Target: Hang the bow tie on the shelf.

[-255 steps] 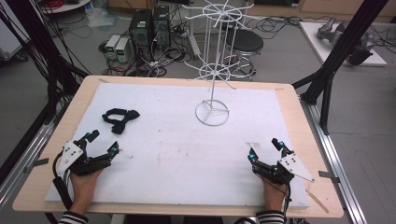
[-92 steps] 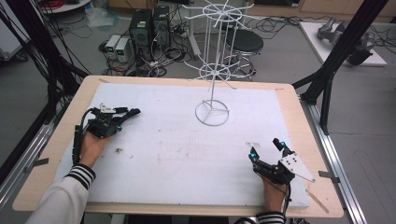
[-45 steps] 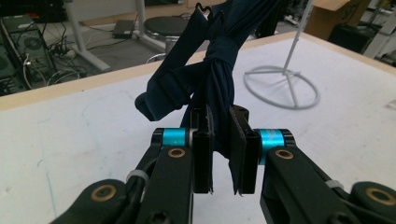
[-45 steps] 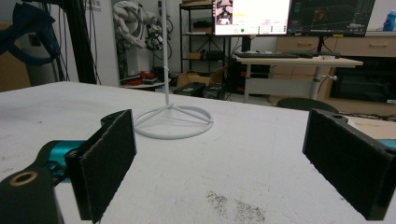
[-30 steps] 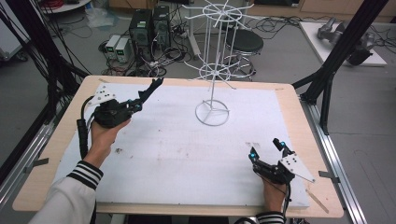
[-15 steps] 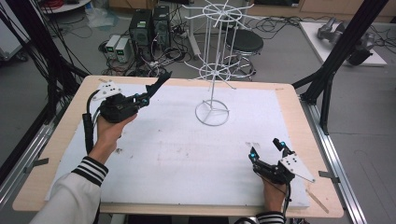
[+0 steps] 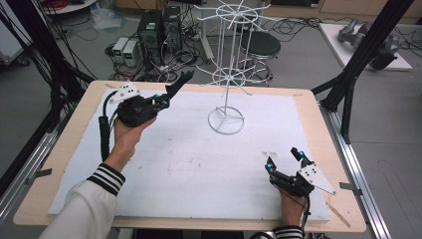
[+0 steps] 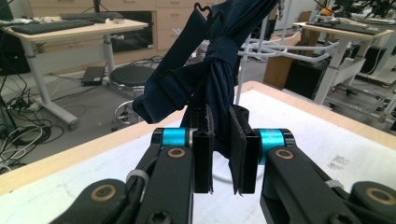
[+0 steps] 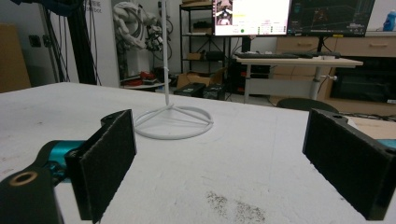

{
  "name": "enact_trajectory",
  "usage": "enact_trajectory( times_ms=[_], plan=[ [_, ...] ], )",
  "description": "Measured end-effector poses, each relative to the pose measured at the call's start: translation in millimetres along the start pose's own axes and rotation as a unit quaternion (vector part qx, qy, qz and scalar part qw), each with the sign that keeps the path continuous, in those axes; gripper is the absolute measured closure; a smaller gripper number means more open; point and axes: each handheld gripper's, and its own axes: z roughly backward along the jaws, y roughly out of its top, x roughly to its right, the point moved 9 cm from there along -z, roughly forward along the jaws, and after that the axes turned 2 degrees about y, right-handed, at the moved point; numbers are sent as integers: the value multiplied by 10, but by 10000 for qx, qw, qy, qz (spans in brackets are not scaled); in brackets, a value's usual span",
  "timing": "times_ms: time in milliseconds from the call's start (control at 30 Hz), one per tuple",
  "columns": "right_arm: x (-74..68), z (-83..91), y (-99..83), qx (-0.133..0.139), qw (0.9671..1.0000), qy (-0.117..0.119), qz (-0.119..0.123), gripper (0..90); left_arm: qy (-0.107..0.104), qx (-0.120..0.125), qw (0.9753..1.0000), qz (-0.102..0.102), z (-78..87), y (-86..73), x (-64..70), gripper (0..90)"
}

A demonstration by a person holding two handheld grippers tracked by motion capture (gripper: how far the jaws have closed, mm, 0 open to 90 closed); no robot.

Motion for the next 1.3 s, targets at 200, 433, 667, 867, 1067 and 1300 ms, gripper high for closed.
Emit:
enact_trajectory(
  times_ms=[200, 433, 667, 867, 1067, 1300],
  plan=[
    [8, 0, 4, 16, 10000, -6, 35, 88, -39, 36, 10000, -59, -62, 54, 83, 805],
    [8, -1, 4, 19, 10000, -4, 37, 88, -91, 26, 9999, -112, -129, 79, 167, 805],
    [8, 0, 5, 19, 10000, -5, 22, 88, -119, 23, 9998, -158, -204, 86, 243, 805],
    [7, -1, 5, 22, 10000, -2, 19, 88, -122, -7, 9997, -225, -266, 85, 300, 804],
    [7, 0, 4, 18, 10000, -5, 17, 88, -130, -32, 9995, -303, -300, 78, 350, 804],
    [8, 0, 4, 22, 10000, -3, 9, 88, -134, -139, 9990, -400, -351, 39, 399, 803]
  ],
)
